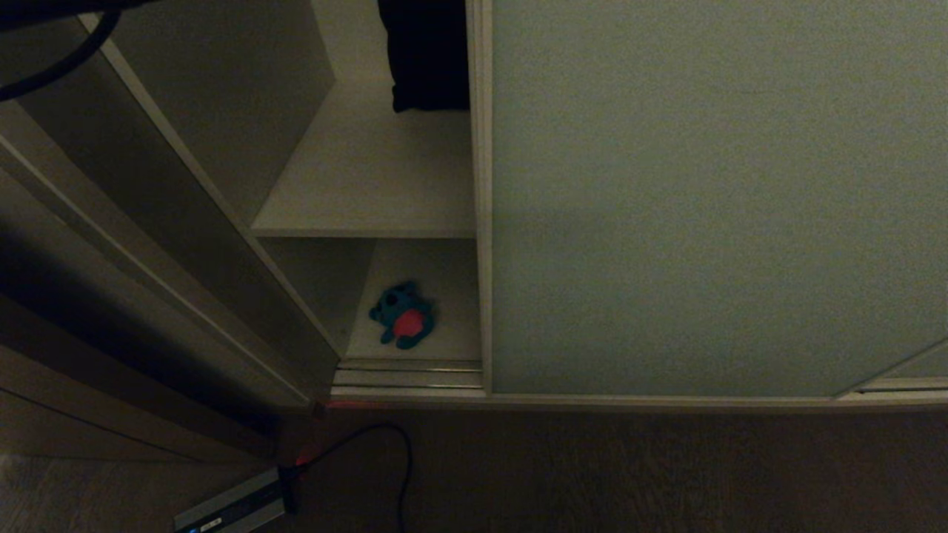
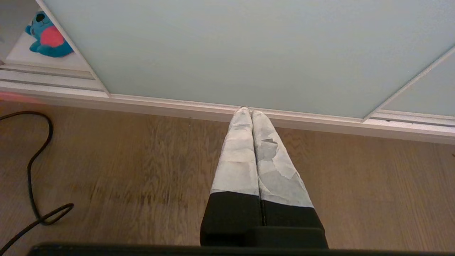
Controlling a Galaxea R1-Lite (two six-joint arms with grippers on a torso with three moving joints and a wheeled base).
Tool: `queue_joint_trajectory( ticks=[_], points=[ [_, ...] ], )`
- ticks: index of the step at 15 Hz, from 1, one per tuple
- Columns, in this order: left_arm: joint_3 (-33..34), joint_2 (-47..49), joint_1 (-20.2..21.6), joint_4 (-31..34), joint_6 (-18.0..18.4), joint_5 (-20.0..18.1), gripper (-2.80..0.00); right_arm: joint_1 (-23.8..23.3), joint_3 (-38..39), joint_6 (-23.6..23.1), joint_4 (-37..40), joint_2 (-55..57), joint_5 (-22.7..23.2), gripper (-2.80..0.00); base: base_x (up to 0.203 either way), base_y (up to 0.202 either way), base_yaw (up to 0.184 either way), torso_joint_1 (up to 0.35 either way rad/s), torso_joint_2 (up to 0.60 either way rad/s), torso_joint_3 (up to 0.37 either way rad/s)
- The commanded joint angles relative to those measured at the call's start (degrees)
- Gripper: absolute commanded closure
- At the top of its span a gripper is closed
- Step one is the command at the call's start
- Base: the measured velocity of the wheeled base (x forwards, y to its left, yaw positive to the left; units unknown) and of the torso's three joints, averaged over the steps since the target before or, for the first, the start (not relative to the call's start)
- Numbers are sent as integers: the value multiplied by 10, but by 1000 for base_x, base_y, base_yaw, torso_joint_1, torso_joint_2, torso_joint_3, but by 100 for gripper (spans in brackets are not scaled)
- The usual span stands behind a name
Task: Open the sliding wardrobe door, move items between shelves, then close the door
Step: Open the door
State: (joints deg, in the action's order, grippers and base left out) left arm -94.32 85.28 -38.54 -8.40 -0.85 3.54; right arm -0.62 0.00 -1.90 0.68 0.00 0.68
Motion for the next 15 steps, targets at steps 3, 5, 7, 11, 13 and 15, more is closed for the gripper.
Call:
queue_joint_trajectory(
  ticks=[3,5,7,11,13,15],
  points=[
    [-3,22,-22,-1,5,-8,0,0,2,0,0,1,0,0,0,0,0,0,0,0],
    [-9,29,-34,-1,5,-14,0,0,2,0,0,1,0,0,0,0,0,0,0,0],
    [-23,43,-47,0,7,-14,0,0,2,0,0,1,0,0,0,0,0,0,0,0],
    [-45,71,-69,-1,6,-14,0,0,2,0,0,1,0,0,0,0,0,0,0,0],
    [-55,84,-78,-1,6,-15,0,0,2,0,0,1,0,0,0,0,0,0,0,0],
    [-76,102,-99,-1,6,-14,0,0,2,0,0,1,0,0,0,0,0,0,0,0]
  ],
)
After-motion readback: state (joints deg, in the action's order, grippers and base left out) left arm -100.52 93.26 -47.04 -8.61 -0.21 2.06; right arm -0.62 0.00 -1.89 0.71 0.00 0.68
